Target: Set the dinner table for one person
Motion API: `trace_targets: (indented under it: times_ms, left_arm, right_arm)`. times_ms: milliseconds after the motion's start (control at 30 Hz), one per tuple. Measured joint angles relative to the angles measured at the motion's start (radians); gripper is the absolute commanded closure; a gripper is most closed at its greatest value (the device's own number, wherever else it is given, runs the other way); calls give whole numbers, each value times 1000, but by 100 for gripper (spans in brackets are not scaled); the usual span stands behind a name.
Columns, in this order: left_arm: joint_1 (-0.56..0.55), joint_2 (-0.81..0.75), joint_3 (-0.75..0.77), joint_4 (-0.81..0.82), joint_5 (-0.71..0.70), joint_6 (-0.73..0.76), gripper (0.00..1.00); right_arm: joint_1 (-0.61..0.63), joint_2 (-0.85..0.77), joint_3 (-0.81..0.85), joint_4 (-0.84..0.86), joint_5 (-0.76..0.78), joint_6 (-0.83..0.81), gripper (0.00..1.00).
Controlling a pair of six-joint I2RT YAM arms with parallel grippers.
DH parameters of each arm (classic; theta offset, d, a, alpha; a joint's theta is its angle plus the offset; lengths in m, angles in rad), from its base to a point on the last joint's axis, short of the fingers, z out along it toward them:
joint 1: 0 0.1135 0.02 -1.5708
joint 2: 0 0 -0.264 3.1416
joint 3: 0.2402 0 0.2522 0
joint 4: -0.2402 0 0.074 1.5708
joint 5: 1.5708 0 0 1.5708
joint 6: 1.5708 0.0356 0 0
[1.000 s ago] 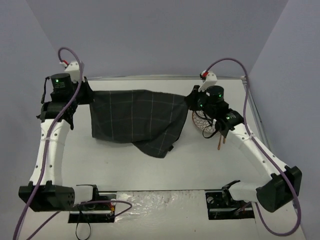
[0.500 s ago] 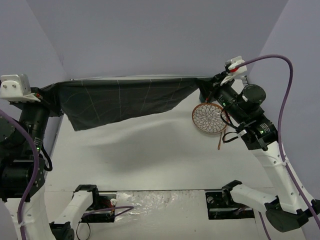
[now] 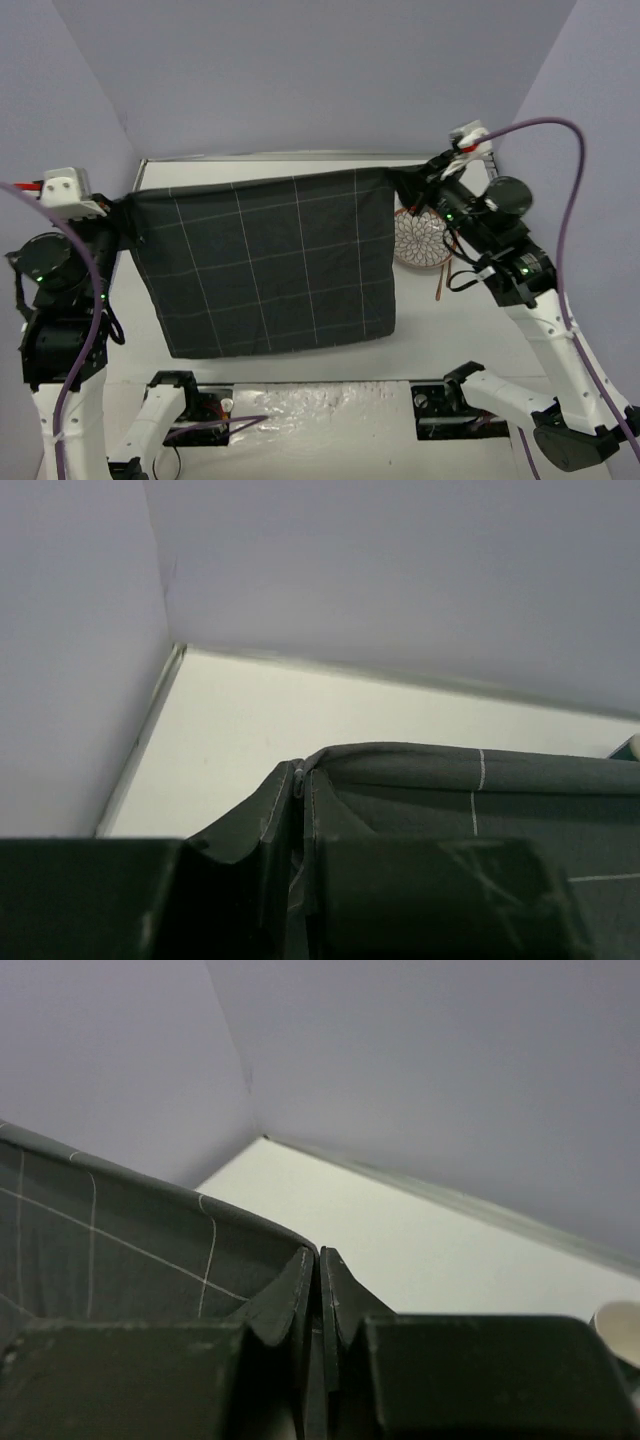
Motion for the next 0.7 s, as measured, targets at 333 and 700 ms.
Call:
trace_targets:
  times_ms: [333,700]
  left_arm:
    - [40,673,-246,255,-79,-58,100]
    - [102,1135,-80,370,-33,-86,100]
  right_arm:
    - [-31,683,-140,130,110,77,100]
    - [-46,1043,67,206,98,69,100]
